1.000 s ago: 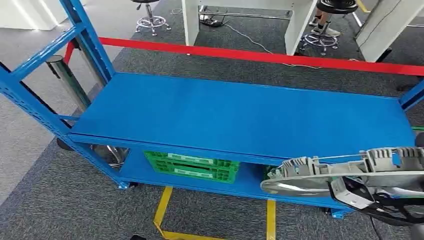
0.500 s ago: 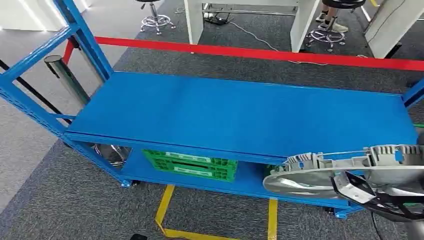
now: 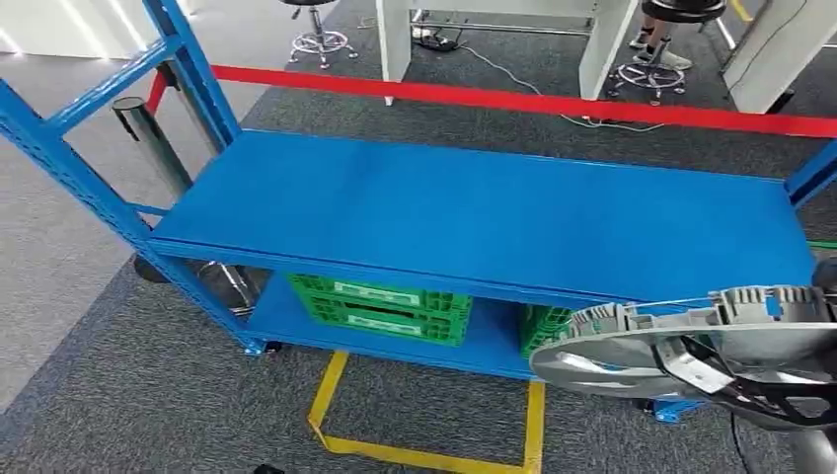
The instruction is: Take the parts from the cabinet and place them on the table.
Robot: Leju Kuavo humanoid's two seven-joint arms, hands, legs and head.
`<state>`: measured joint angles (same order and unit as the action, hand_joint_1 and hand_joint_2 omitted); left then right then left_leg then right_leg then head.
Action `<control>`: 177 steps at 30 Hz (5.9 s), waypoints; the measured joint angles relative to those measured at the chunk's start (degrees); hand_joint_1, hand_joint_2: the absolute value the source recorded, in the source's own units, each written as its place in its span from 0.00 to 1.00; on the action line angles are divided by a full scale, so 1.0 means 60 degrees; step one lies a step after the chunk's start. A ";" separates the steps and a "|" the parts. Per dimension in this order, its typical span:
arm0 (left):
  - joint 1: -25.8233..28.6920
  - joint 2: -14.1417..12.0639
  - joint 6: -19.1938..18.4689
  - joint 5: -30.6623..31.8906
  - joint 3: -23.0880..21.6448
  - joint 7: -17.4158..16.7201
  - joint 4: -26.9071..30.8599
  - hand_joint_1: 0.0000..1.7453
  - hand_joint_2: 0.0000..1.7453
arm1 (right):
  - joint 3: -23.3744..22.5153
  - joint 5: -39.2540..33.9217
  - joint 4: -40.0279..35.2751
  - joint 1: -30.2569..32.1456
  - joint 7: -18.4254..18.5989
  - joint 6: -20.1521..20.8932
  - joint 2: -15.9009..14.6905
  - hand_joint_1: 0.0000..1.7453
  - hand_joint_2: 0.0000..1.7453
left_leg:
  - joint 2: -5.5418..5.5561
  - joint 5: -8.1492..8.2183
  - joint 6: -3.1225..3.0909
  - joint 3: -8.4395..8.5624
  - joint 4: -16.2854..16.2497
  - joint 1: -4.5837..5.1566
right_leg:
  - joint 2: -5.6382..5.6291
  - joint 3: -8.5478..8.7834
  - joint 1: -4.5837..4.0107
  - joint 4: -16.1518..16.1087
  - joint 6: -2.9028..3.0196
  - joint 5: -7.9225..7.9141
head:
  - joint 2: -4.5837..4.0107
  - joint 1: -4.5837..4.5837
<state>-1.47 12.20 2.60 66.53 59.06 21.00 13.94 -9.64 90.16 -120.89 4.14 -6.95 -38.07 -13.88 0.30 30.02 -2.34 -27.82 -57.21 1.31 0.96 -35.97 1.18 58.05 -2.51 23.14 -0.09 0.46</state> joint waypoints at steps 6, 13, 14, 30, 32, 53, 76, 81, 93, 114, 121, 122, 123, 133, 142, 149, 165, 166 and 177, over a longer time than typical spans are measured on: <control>0.0007 0.0000 -0.0022 -0.0004 0.0011 -0.0011 0.0000 0.00 1.00 | -0.0051 -0.0004 0.0138 0.0054 0.0314 0.0168 0.0004 1.00 1.00 | -0.0042 -0.0708 -0.0159 -0.0739 0.0106 -0.0072 | -0.0121 -0.0802 0.0010 0.2686 -0.0145 0.2114 | 0.0000 -0.0011; 0.0006 0.0000 -0.0033 -0.0011 0.0018 -0.0022 0.0000 0.00 1.00 | 0.0022 0.0000 0.0208 0.0051 0.0455 0.0280 0.0000 1.00 1.00 | -0.0027 -0.1204 0.0074 -0.1385 -0.0074 -0.0041 | -0.0187 0.1697 -0.0018 -0.0414 -0.0059 0.1471 | 0.0000 0.0018; 0.0006 0.0000 -0.0033 -0.0011 0.0018 -0.0022 0.0000 0.00 1.00 | 0.0022 0.0000 0.0208 0.0051 0.0455 0.0280 0.0000 1.00 1.00 | -0.0027 -0.1204 0.0074 -0.1385 -0.0074 -0.0041 | -0.0187 0.1697 -0.0018 -0.0414 -0.0059 0.1471 | 0.0000 0.0018; -0.0004 0.0040 -0.0062 0.0120 0.0153 -0.0164 0.0098 0.00 1.00 | 0.0722 0.0004 0.0339 0.0210 0.2758 0.1355 -0.0853 1.00 1.00 | -0.0012 0.0125 0.0165 0.0248 0.0202 -0.0069 | 0.0029 0.0081 -0.0068 -0.0160 0.0120 0.0084 | 0.0000 0.0040; 0.0067 0.0051 -0.0047 0.0168 0.0182 -0.0182 0.0135 0.00 1.00 | 0.0834 -0.0059 0.0382 0.0267 0.2933 0.1421 -0.1017 1.00 1.00 | -0.0018 -0.0081 0.0034 0.0129 0.0251 -0.0033 | 0.0034 0.0017 -0.0037 -0.0214 -0.0027 -0.0117 | 0.0000 0.0033; 0.0222 0.0109 0.0310 0.0721 0.0342 -0.0295 0.0644 0.00 1.00 | 0.1249 -0.0404 0.0881 0.0578 0.3104 0.1432 -0.1126 1.00 1.00 | -0.0032 0.0764 0.0491 -0.2124 -0.2926 -0.0131 | -0.0022 0.1051 -0.0042 -0.0407 0.0388 0.0848 | 0.0000 0.0040; 0.0610 0.0980 -0.0357 0.1304 0.1399 -0.0262 0.3031 0.00 1.00 | 0.1811 -0.1301 0.1770 0.0366 0.2703 0.1388 -0.0619 1.00 1.00 | -0.0080 -0.1462 0.0095 -0.1569 -0.0021 -0.0008 | -0.0142 0.1626 -0.0052 -0.0486 0.0001 0.1474 | 0.0000 -0.0015; 0.0673 0.1038 -0.0357 0.1384 0.1687 -0.0280 0.3246 0.00 1.00 | 0.1825 -0.1541 0.1767 0.0606 0.2572 0.1096 -0.0550 1.00 1.00 | -0.0029 -0.0004 0.0411 -0.1960 -0.1324 -0.0108 | -0.0063 0.1355 -0.0020 -0.0465 0.0367 0.1083 | 0.0000 0.0066; 0.0551 0.1111 -0.0390 0.1818 0.2441 -0.0332 0.3541 0.00 1.00 | 0.1435 -0.2109 0.1763 0.0998 0.2350 0.0991 -0.0313 1.00 1.00 | -0.0006 -0.0189 0.0079 -0.0069 0.0190 -0.0052 | -0.0093 0.0190 -0.0022 -0.0221 -0.0024 0.0141 | 0.0000 0.0051; 0.0243 0.0925 -0.0033 0.2018 0.2656 -0.0117 0.2896 0.00 1.00 | 0.1188 -0.2193 0.1585 0.1307 0.2186 0.1013 -0.0138 1.00 1.00 | -0.0039 0.0966 0.0463 -0.1952 -0.2884 -0.0192 | -0.0054 0.0787 -0.0009 -0.0345 0.0345 0.0619 | 0.0000 0.0033; 0.0072 0.0794 0.0208 0.2048 0.2659 -0.0120 0.2616 0.00 1.00 | 0.1140 -0.2182 0.1523 0.1318 0.2182 0.1009 -0.0113 1.00 1.00 | 0.0008 0.0382 0.0371 0.0461 0.0141 -0.0246 | -0.0038 -0.0121 -0.0013 -0.0083 0.0025 -0.0041 | 0.0000 0.0004; 0.0043 0.0765 0.0270 0.2047 0.2678 -0.0117 0.2520 0.00 1.00 | 0.1129 -0.2182 0.1508 0.1311 0.2182 0.1013 -0.0113 1.00 1.00 | 0.0013 0.0279 0.0314 0.0365 0.0118 -0.0185 | -0.0023 -0.0145 0.0033 -0.0167 -0.0024 -0.0204 | 0.0000 0.0025; 0.0051 0.0696 0.0310 0.2047 0.2696 -0.0120 0.2440 0.00 1.00 | 0.1129 -0.2186 0.1504 0.1317 0.2182 0.1013 -0.0106 1.00 1.00 | 0.0014 0.0180 0.0234 0.0299 0.0119 -0.0135 | -0.0022 -0.0167 0.0071 -0.0229 -0.0077 -0.0336 | 0.0000 0.0011; 0.0010 0.0372 0.0586 0.2102 0.2758 -0.0087 0.1738 0.00 1.00 | 0.1104 -0.2320 0.1504 0.1429 0.2167 0.1042 -0.0091 1.00 1.00 | -0.0121 -0.1046 -0.0110 -0.1237 0.0030 -0.0013 | -0.0125 0.0383 -0.0089 0.1930 0.0037 0.0928 | 0.0000 -0.0015; -0.0022 0.0142 0.0619 0.2222 0.2776 -0.0193 0.1308 0.00 1.00 | 0.1086 -0.2473 0.1435 0.1403 0.2095 0.1093 -0.0062 1.00 1.00 | -0.0071 -0.0261 0.0400 -0.1831 -0.1037 -0.0092 | -0.0069 0.1726 -0.0159 -0.0689 0.0491 0.1249 | 0.0000 0.0029; -0.0042 0.0004 0.0685 0.2368 0.2776 -0.0331 0.1093 0.00 1.00 | 0.1118 -0.2809 0.1435 0.1412 0.1949 0.1187 0.0004 1.00 1.00 | -0.0070 -0.0556 0.0497 -0.0640 -0.1003 -0.0252 | -0.0084 0.1001 -0.0154 -0.0405 0.0373 0.0769 | 0.0000 0.0022; -0.0086 -0.0109 0.0740 0.2419 0.2776 -0.0379 0.0841 0.00 1.00 | 0.1097 -0.3275 0.1453 0.1346 0.1712 0.1180 0.0062 1.00 1.00 | -0.0118 -0.0824 0.0102 -0.0827 0.0021 -0.0164 | -0.0106 0.1183 -0.0039 -0.0230 -0.0114 0.1169 | 0.0000 -0.0055; -0.0094 -0.0131 0.0743 0.2419 0.2776 -0.0379 0.0834 0.00 1.00 | 0.1100 -0.3326 0.1446 0.1341 0.1675 0.1188 0.0066 1.00 1.00 | -0.0106 -0.0818 0.0139 -0.0889 -0.0054 -0.0118 | -0.0146 0.1213 -0.0065 -0.0374 -0.0043 0.1165 | 0.0000 -0.0058; -0.0112 -0.0273 0.0765 0.2503 0.2787 -0.0379 0.0674 0.00 1.00 | 0.0947 -0.4441 0.1450 0.1481 0.1071 0.1202 0.0080 1.00 1.00 | -0.0109 -0.1078 0.0072 -0.0972 0.0063 -0.0129 | -0.0125 0.1125 -0.0116 -0.0306 0.0199 0.0990 | 0.0000 -0.0026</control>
<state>-2.14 10.56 7.19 81.55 75.78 18.73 17.99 -3.96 63.51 -112.19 13.02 -0.53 -30.86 -13.40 -0.36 23.55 -1.90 -33.65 -56.84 0.53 0.21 -29.22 0.48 56.21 -1.32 29.08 -0.09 0.31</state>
